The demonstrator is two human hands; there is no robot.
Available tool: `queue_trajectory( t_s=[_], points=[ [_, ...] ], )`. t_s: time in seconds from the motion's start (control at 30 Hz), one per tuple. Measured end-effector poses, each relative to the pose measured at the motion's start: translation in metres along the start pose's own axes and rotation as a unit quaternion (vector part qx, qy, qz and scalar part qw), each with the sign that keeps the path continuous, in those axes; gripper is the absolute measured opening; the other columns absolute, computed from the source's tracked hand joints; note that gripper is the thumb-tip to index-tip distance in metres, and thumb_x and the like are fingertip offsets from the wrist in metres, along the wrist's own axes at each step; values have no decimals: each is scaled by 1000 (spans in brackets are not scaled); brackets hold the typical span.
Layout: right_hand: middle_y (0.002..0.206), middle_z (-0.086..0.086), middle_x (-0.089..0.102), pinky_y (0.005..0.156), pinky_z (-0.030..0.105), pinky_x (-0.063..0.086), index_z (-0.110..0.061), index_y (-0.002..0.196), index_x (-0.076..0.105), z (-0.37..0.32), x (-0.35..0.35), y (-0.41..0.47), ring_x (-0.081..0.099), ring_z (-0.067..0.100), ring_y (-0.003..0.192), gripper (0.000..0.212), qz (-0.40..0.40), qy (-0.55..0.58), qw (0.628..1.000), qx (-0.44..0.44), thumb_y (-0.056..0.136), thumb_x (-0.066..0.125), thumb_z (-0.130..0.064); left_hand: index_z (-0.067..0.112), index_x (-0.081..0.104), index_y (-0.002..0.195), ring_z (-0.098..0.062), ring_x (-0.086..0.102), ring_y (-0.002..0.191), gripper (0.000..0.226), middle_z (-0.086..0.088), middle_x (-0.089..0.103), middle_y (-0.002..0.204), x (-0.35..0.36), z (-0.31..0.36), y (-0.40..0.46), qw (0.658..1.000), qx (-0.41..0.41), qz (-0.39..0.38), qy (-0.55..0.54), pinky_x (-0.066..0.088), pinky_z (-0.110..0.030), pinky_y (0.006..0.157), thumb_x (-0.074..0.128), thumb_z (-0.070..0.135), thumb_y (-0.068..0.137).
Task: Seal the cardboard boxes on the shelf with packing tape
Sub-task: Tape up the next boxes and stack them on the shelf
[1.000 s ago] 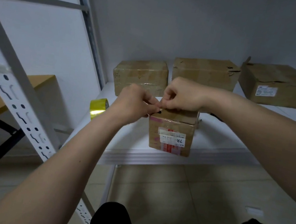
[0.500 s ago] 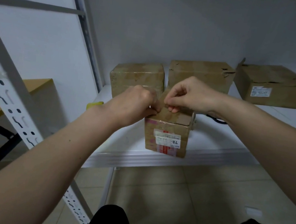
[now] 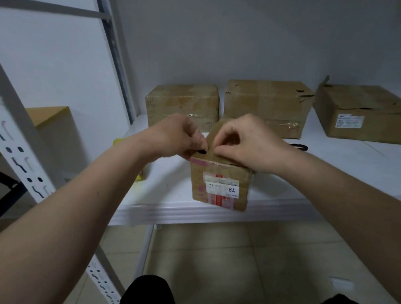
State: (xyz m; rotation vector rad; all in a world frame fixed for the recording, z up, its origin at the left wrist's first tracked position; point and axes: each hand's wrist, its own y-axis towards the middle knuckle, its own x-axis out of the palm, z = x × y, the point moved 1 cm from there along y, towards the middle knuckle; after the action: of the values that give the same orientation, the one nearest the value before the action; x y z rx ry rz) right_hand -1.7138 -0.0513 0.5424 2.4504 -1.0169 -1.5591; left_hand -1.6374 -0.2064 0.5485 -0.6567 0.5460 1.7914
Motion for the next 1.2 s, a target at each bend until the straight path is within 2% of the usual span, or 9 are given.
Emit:
queue_trajectory(
  t_s=[0.13,0.33,0.43,0.57,0.7,0.83,0.97,1.1,1.2],
  points=[
    [94,-6,68,80,39,53,-23,93,76,-7,8,4,61,11,87,9,-5,-77,996,-39,86,70,-22,-2,69,93,-15,66,66,10,-10,68,79,-1,-7,0,992,-57,-12,-115,57,-19,59,70,5,86],
    [89,7,69,75,42,53,-14,93,76,-15,11,13,64,24,84,17,-14,-155,986,-62,88,67,-27,8,68,81,-8,63,61,11,-4,69,72,3,-19,-2,968,-111,-28,-225,51,-16,51,65,7,91],
    [86,11,67,70,41,53,-9,90,73,-19,13,16,64,28,81,21,-18,-203,976,-72,89,66,-28,8,70,82,-16,58,75,9,-16,63,92,3,-24,-1,966,-105,-18,-234,54,-18,54,66,8,90],
    [87,9,67,66,32,46,-6,87,71,-23,11,20,61,22,82,18,-28,-182,981,-53,91,64,-22,8,71,82,-15,60,71,8,-9,69,80,4,-23,-4,967,-89,-1,-237,54,-18,55,67,8,89],
    [84,2,69,64,25,44,-4,87,72,-17,9,23,62,15,78,28,-52,-95,994,5,93,61,-29,9,74,92,-14,68,77,16,-8,75,88,1,-21,-12,981,-43,-10,-191,57,-21,67,59,4,96],
    [75,-10,58,63,23,39,-7,85,69,-11,10,24,57,10,76,20,-37,-25,998,49,93,60,-23,13,76,93,-19,69,91,10,-11,76,97,1,-14,-19,993,-24,11,-112,57,-32,91,73,7,85],
    [81,-6,57,73,28,43,-13,88,63,0,-5,14,53,12,80,7,116,88,986,85,92,58,-15,15,77,84,-7,67,75,4,5,74,79,12,-7,-15,995,32,91,-4,55,-24,82,79,14,81],
    [87,-3,59,75,25,44,-12,93,63,19,-9,-6,55,11,83,7,141,108,975,134,94,56,-13,14,77,83,9,61,64,4,16,68,74,17,-10,-11,988,83,123,30,50,-10,69,75,13,86],
    [86,-6,58,71,20,42,-15,90,60,32,-8,-20,54,9,81,6,161,111,967,161,94,57,-12,13,78,87,2,62,66,5,9,70,76,20,-14,-9,979,120,154,56,54,-23,73,73,14,87]
  ],
)
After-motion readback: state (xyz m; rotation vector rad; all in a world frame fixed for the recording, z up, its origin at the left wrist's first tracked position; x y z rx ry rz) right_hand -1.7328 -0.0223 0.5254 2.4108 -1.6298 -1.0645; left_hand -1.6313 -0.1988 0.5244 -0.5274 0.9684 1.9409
